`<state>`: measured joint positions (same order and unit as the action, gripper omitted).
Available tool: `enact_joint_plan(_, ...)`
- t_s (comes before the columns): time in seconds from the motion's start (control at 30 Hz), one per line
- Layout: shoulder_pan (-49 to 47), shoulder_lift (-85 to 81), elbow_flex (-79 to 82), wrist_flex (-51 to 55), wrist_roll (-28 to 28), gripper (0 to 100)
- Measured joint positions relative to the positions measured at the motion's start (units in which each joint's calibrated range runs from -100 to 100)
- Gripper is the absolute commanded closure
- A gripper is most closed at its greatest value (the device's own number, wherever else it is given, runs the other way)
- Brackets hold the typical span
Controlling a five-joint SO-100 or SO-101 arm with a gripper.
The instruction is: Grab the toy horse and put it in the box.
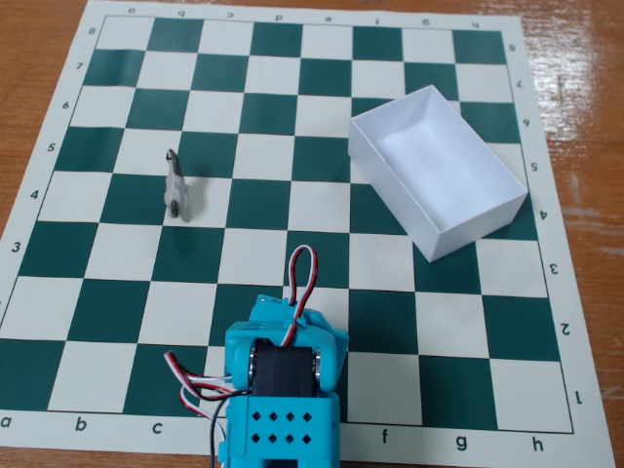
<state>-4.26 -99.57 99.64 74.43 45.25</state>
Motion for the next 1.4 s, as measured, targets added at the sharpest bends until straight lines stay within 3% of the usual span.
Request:
enact_joint_plan(0.43,-0.67,7.83,-3.45,-3.42,0.42,100)
enact_joint_plan(1.07,-12.7,66.72,-53.94,-17.86,0.68,97)
enact_joint_plan(1.13,-14.34,70.21,-56.84,-18.83,0.88,94)
enact_joint_plan(1.23,-16.5,75.06,-60.74,-20.23,0.83,77)
enact_joint_plan(1.4,-18.75,81.11,-64.1,-24.08,0.78,66)
